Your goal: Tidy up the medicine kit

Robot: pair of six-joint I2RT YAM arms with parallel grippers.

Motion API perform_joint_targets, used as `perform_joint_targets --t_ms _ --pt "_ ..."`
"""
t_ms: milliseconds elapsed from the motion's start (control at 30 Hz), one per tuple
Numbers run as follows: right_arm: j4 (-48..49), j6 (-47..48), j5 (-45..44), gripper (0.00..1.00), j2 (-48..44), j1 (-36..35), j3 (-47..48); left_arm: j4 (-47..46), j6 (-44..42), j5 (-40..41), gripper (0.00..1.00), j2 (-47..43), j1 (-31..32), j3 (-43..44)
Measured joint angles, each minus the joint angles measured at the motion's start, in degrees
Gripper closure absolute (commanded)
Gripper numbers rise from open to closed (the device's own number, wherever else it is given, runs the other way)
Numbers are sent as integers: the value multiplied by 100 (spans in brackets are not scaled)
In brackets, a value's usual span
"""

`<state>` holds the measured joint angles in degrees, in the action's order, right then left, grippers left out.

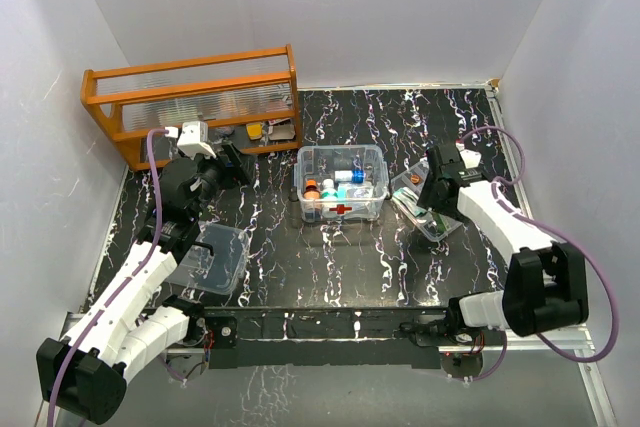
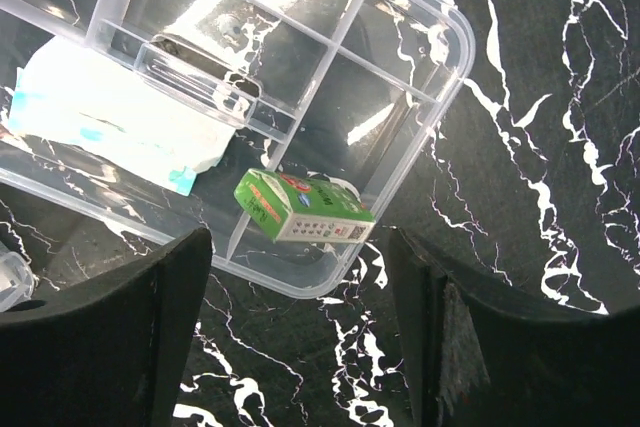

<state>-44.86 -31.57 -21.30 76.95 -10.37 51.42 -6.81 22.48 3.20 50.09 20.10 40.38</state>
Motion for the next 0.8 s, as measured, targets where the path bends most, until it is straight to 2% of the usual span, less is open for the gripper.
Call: perform_joint_targets --t_ms 100,233,800 --pt "37 -181 -26 38 -293 0 -175 -2 0 0 26 2 0 0" --pt "138 -354 -31 40 -463 0 -505 0 0 0 26 7 0 0" --pt "514 -391 -452 48 122 284 -586 0 0 0 26 7 0 0"
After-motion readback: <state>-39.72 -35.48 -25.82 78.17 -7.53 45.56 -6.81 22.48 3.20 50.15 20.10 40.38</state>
